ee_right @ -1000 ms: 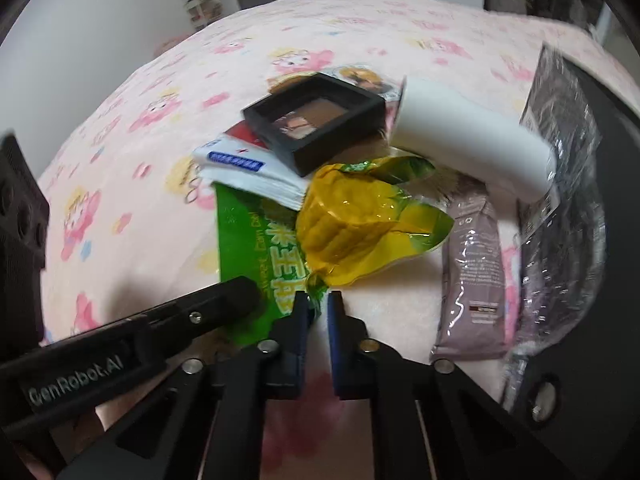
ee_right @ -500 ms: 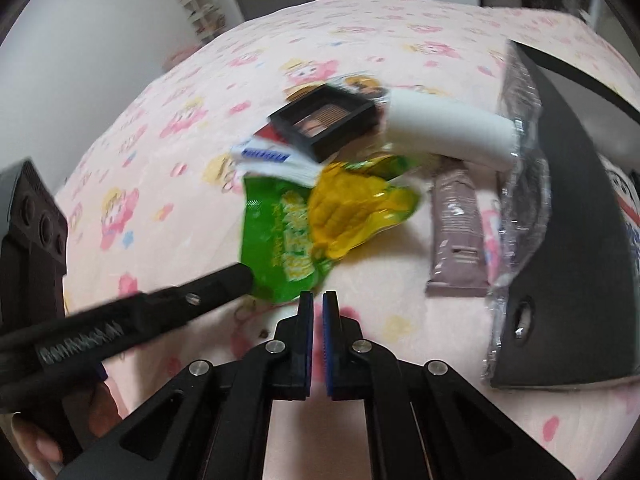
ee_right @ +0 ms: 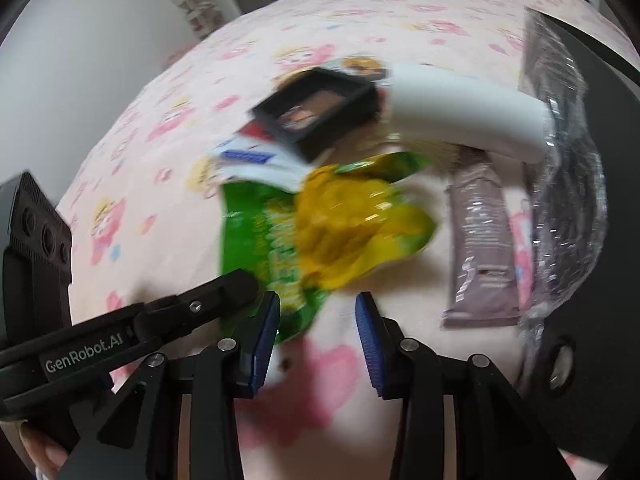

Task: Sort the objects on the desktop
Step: 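Close both grippers on the edge of the corn snack bag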

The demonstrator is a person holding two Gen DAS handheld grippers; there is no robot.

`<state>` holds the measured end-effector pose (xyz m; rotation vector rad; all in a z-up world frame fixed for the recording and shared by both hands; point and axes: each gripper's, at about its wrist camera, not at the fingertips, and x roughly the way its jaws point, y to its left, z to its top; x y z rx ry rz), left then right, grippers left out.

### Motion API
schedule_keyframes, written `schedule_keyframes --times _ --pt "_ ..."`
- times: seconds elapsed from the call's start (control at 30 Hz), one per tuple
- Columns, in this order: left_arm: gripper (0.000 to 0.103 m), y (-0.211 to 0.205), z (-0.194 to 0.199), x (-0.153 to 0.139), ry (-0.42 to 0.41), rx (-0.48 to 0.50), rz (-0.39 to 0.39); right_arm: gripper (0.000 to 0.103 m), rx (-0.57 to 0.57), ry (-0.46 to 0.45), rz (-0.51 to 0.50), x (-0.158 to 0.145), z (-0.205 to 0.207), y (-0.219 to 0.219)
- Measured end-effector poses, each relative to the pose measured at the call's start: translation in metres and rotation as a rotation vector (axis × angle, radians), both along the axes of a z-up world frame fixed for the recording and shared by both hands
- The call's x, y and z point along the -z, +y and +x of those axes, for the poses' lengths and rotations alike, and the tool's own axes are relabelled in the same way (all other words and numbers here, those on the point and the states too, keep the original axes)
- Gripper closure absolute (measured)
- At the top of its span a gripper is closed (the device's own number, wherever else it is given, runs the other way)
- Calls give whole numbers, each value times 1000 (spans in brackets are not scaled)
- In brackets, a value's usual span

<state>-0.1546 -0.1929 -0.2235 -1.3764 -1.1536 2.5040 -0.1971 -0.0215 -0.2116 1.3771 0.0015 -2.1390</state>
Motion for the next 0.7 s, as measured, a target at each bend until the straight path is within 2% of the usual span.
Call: schedule_keyframes --times 0.1,0.2,0.27,0.43,0.47,0.53,0.63,0.67,0.7 --pt "103 8 21 -9 19 -8 -46 80 -80 59 31 -8 22 -10" --pt "103 3 29 -6 18 -23 -16 81 -140 97 57 -15 44 -14" --pt "103 0 35 -5 17 -33 4 81 -140 85 61 -17 49 -11" --pt "101 -13 25 -13 31 -47 54 81 17 65 95 -25 29 9" --pt "92 -14 19 -15 31 -47 51 81 53 82 91 -31 22 13" --pt "78 -17 5 -13 16 -43 50 79 115 125 74 -46 10 20" --pt "78 -19 -15 -2 -18 -37 79 67 150 164 45 -56 -5 15" --pt "78 -19 -20 2 -26 -37 79 57 151 163 40 -57 -11 11" --pt "78 -18 -23 6 -29 -36 76 55 150 169 64 -53 -18 2"
